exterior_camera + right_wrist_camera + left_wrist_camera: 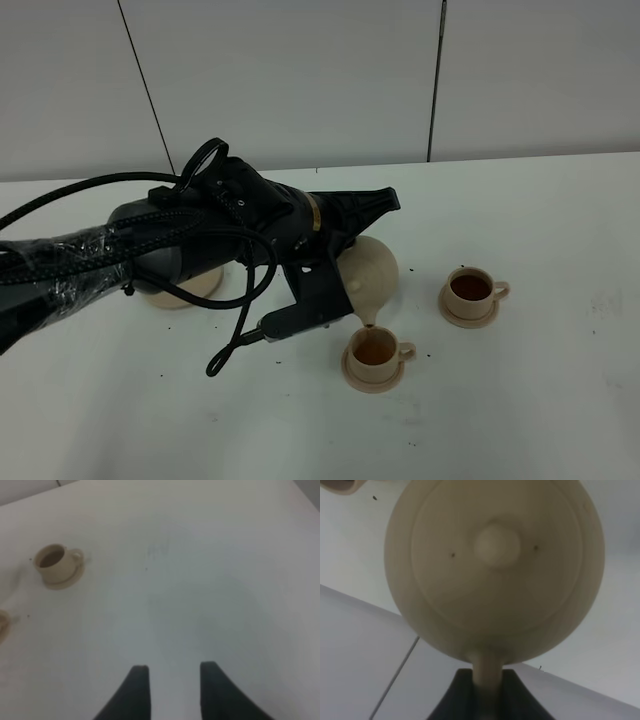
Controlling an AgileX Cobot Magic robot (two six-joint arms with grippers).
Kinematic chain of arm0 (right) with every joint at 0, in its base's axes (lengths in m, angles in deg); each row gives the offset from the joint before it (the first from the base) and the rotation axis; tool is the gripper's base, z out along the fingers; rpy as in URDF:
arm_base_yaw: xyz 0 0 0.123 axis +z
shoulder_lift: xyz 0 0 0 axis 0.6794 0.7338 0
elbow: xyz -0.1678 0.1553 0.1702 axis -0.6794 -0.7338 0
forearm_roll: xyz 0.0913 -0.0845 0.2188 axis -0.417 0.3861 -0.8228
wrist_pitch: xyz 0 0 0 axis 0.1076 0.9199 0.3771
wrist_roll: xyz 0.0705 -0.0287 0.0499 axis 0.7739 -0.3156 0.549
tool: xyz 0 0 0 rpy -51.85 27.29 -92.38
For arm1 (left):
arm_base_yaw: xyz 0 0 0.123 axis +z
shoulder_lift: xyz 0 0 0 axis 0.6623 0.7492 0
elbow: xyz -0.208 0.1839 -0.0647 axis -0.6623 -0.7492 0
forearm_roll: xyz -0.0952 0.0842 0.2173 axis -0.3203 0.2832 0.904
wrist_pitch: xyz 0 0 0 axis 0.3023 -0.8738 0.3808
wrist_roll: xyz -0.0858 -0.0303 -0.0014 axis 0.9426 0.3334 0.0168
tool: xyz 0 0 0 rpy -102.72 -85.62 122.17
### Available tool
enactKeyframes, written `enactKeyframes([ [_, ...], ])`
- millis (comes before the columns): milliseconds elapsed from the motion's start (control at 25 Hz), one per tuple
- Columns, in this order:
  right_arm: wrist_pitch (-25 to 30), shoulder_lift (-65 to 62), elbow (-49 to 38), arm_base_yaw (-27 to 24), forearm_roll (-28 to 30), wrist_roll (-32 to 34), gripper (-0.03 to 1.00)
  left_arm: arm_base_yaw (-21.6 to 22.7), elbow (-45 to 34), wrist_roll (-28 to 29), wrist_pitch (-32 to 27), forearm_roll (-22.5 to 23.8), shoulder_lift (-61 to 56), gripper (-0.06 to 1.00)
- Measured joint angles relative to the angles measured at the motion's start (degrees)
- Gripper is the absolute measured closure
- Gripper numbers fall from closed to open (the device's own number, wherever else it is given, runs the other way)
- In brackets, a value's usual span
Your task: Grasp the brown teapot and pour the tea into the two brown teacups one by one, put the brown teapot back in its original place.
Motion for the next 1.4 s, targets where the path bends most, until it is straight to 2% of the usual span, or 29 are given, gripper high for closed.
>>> enactKeyframes([
  [560,0.0,0.0,0.0,0.0,0.0,0.0,0.73,-0.8,0.0,0.0,0.2,1.4,0.0,0.78],
  [1400,0.0,0.0,0.0,0.0,0.0,0.0,0.73,-2.4,0.0,0.0,0.0,6.6,0.0,0.78],
])
